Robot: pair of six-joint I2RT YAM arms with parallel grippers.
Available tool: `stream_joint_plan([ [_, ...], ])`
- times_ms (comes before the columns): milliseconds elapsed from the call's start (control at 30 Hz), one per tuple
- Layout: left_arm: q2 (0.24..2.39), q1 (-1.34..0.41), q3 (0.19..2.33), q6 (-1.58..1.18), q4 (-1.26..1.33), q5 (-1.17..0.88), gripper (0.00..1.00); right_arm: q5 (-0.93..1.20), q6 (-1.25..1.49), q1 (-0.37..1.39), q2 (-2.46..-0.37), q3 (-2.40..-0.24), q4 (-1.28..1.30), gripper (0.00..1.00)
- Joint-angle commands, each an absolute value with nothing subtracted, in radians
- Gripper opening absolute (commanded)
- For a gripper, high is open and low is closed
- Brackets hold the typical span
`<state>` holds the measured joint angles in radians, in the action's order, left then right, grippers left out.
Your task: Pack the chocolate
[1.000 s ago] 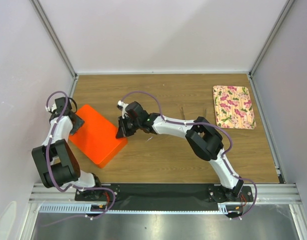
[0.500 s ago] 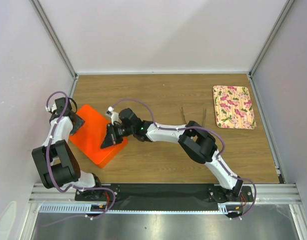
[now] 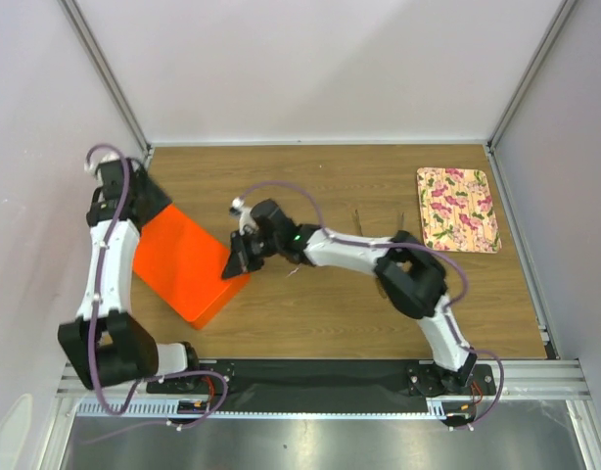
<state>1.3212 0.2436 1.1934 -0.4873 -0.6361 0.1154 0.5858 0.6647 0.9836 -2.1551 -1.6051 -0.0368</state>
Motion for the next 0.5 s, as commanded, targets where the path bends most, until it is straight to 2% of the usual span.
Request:
stream_joint_plan([
  [0, 1.198, 0.013, 1.345, -0.382, -0.62, 0.026, 0.66, 0.447, 0.504, 0.924, -1.845, -1.566, 0.119, 0.07],
  [33, 1.189, -0.036, 1.362, -0.383, -0.635, 0.034, 0.66, 0.377, 0.488, 0.907, -1.797, -1.481, 0.135, 0.2],
  [133, 1.1, -0.167, 1.329, -0.374, -0.585, -0.041, 0.68, 0.264, 0.419, 0.796, -1.614, -1.347, 0.13, 0.47],
  [200, 1.049, -0.248, 1.255, -0.368, -0.502, -0.09, 0.75, 0.229, 0.391, 0.717, -1.548, -1.295, 0.207, 0.58],
  [300, 0.957, -0.32, 1.169, -0.364, -0.416, -0.145, 0.84, 0.042, 0.318, 0.692, -1.412, -1.289, 0.339, 0.85],
  [333, 0.944, -0.337, 1.155, -0.364, -0.405, -0.158, 0.88, -0.054, 0.314, 0.692, -1.379, -1.286, 0.362, 0.99],
  [367, 0.927, -0.348, 1.143, -0.365, -0.397, -0.176, 0.99, -0.096, 0.325, 0.69, -1.317, -1.278, 0.394, 1.0],
  [467, 0.923, -0.406, 1.109, -0.364, -0.388, -0.225, 1.0, -0.213, 0.368, 0.681, -1.212, -1.244, 0.437, 1.0],
])
